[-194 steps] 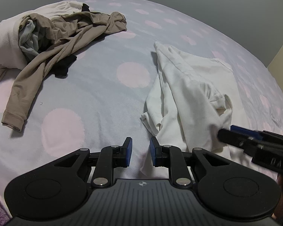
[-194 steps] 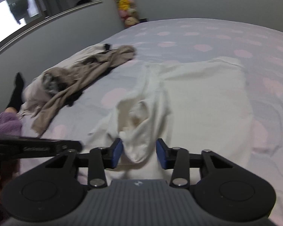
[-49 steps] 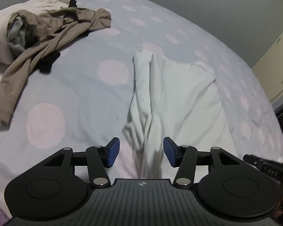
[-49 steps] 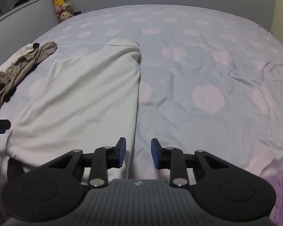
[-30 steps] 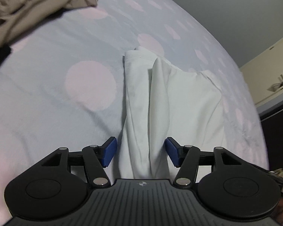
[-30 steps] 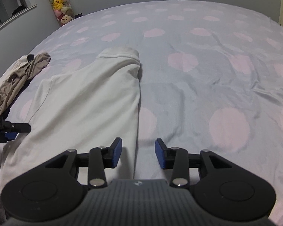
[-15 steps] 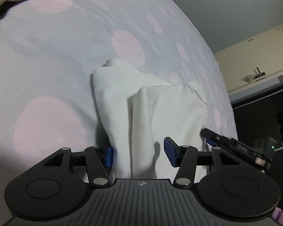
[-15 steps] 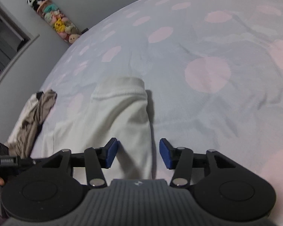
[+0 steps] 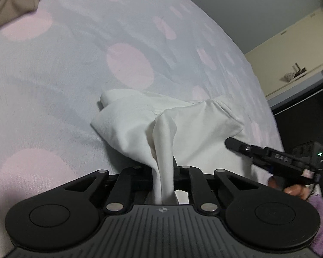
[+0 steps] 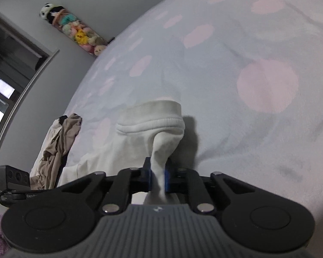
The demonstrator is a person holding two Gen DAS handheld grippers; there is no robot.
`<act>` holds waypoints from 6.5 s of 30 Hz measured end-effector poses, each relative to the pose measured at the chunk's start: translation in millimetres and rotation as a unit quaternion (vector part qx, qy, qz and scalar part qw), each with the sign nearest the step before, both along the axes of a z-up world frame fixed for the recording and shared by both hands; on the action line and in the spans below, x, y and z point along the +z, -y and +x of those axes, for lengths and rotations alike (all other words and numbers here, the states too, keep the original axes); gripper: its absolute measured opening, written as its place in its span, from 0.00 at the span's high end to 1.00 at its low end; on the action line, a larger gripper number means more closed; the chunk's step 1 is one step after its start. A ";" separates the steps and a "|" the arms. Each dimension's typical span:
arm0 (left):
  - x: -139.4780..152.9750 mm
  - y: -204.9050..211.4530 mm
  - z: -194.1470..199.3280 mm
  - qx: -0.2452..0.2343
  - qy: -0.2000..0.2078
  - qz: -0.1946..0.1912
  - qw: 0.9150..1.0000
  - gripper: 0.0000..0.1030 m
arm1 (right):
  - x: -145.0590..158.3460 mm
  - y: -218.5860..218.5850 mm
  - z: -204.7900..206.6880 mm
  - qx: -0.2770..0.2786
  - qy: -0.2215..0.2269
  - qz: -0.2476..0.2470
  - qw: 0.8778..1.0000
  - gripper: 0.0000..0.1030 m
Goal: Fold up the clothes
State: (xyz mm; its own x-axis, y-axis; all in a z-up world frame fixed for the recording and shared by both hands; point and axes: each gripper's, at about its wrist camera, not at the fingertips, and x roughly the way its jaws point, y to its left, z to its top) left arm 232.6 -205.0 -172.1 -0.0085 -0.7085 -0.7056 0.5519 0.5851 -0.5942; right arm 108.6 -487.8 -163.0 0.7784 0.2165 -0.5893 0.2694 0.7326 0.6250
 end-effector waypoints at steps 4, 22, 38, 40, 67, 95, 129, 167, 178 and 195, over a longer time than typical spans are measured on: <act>22.2 0.1 -14.5 -0.002 0.042 0.007 0.999 0.92 | 24.9 -15.6 -7.3 0.009 0.036 -0.041 0.998 0.89; 230.1 -0.2 -151.9 -0.058 0.277 -0.113 0.952 0.92 | 201.0 -27.2 -160.3 -0.025 0.234 -0.181 0.955 0.91; 369.6 81.0 -337.2 -0.199 0.352 -0.299 0.864 0.92 | 378.0 8.7 -404.6 -0.140 0.261 -0.368 0.882 0.92; 374.6 90.8 -362.7 -0.220 0.340 -0.320 0.857 0.92 | 392.6 9.8 -440.3 -0.160 0.248 -0.384 0.875 0.92; 268.3 274.3 -543.4 -0.359 0.208 -0.247 0.876 0.92 | 345.4 138.7 -675.7 -0.333 0.057 -0.367 0.867 0.92; 140.4 355.3 -405.1 -0.279 0.091 -0.063 0.954 0.61 | 174.2 296.2 -486.9 -0.267 -0.141 -0.248 0.921 0.72; 169.6 262.3 -533.4 -0.402 0.212 -0.083 0.887 0.74 | 187.7 -27.2 -581.9 -0.370 -0.141 -0.210 0.894 0.75; 277.5 168.1 -570.6 -0.267 0.372 -0.140 0.878 0.25 | 273.2 -94.6 -644.1 -0.536 -0.021 -0.271 0.800 0.03; 251.3 170.6 -562.1 -0.263 0.374 -0.103 0.883 0.25 | 247.5 -92.0 -621.0 -0.505 -0.064 -0.267 0.818 0.01; 239.0 170.1 -558.5 -0.259 0.376 -0.080 0.886 0.25 | 243.9 -96.3 -610.7 -0.483 -0.074 -0.287 0.824 0.01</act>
State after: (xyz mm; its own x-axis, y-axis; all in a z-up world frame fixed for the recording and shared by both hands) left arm -325.9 -375.1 67.0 0.0673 -0.8383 -0.5410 0.9969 0.0784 0.0026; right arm -502.1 -391.4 80.8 0.3354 -0.8090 -0.4827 0.9420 0.2954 0.1594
